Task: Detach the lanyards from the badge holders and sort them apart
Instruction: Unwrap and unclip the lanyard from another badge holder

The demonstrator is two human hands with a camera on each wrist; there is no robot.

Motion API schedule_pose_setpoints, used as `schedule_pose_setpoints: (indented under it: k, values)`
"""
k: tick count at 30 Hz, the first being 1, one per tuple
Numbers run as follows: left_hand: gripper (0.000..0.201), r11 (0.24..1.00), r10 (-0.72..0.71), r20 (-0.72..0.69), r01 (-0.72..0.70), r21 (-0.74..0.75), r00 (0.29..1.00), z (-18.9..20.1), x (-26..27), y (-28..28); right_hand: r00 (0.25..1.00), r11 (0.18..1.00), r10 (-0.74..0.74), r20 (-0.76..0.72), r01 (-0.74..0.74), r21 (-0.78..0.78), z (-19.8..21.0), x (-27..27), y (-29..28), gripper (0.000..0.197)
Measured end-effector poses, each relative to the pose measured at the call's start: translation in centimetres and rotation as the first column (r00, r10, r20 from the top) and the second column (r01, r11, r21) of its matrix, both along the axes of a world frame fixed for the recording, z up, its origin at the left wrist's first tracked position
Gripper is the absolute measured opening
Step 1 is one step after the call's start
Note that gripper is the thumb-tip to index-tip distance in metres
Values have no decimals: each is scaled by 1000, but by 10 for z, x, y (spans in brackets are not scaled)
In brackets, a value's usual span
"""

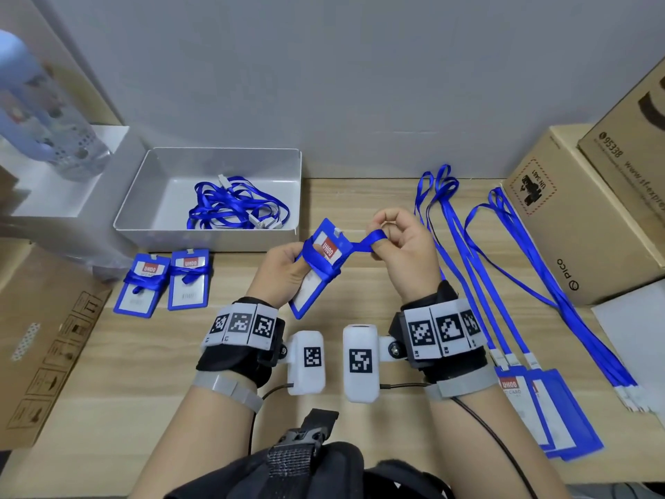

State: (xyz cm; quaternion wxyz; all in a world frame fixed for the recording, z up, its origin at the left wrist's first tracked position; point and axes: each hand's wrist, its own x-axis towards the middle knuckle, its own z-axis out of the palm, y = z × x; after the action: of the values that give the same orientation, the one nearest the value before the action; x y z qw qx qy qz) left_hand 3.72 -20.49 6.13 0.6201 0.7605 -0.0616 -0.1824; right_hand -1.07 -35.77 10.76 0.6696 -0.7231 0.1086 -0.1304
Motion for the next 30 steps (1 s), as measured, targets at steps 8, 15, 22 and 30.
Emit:
schedule_pose_setpoints:
  k: [8,15,22,30]
  values:
    - [28,1000,7,-30,-7,-13,1000,-2,-9,5,995,872,6,-102,45,488,3,2,-11,39]
    - [23,976,45,131,-72,205,990,-27,-2,27,990,857,-132,-50,139,496,6,3,-25,43]
    - [43,997,28,124,-36,63,992,-11,-6,21,963,994,-11,-270,-18,-106,-20,2,-33,43]
    - [52,995,-88,77,91,-44,993,-1,-6,10,964,992,78,-253,-101,-80,-19,0,-24,34]
